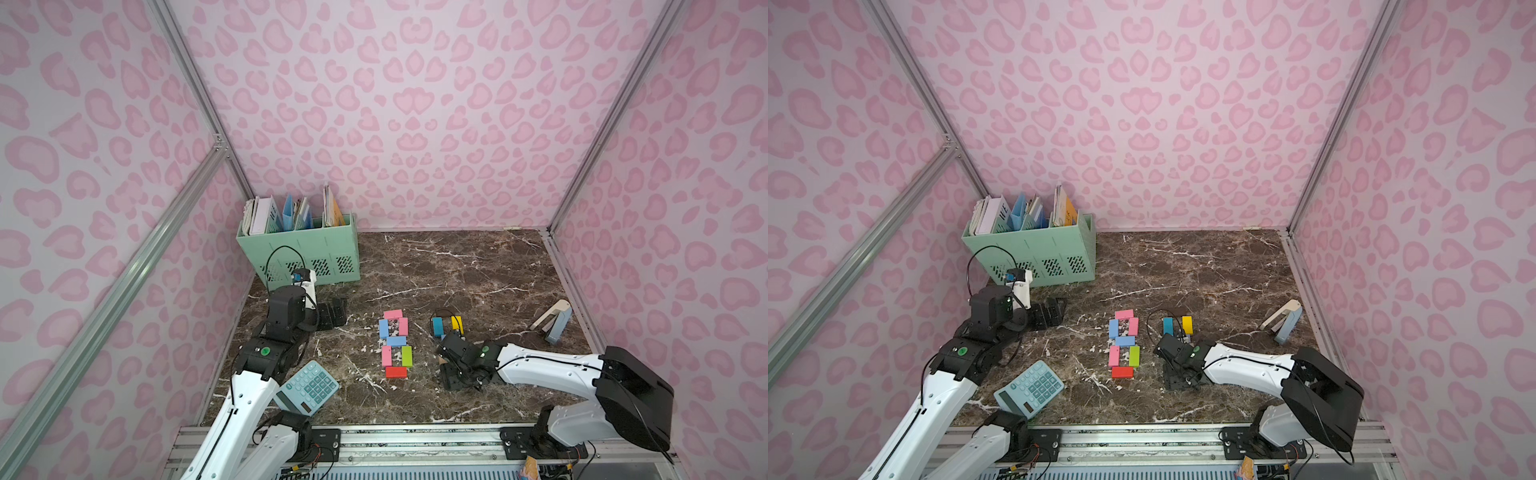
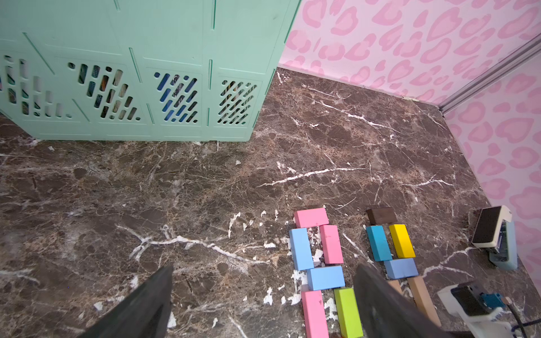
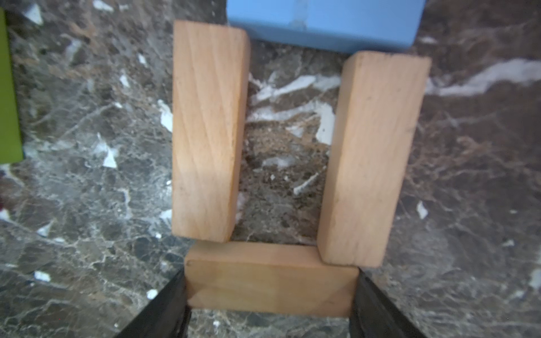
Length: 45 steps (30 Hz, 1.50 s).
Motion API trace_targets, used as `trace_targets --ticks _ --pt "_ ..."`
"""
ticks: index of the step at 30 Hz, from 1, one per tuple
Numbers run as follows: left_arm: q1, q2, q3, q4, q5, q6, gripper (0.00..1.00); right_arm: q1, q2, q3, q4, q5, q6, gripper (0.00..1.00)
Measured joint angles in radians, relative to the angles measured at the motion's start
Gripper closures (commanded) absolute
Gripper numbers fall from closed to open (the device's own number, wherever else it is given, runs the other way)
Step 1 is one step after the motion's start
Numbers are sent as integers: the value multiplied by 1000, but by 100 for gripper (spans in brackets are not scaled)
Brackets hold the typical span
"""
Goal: Assemble the number 8 with building blocks
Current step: Assemble the building block at the center of the board, then reset both arms
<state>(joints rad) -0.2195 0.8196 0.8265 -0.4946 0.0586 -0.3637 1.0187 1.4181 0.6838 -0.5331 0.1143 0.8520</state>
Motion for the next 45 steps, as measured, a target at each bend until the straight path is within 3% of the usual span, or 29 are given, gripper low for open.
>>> trace_targets --ticks 10,22,28,37,45 --pt "-2 0 0 0 0 0 2 0 12 8 -3 0 13 14" --pt "-5 0 0 0 -4 0 2 -2 -24 31 -20 -47 34 4" --pt "-6 2 0 0 -20 2 2 -20 -120 107 -79 -15 27 0" --pt "-6 7 -11 14 -100 3 2 -194 -271 141 -57 96 -73 0" --pt "-6 5 -105 115 -261 9 2 -518 -448 -44 178 138 -233 0"
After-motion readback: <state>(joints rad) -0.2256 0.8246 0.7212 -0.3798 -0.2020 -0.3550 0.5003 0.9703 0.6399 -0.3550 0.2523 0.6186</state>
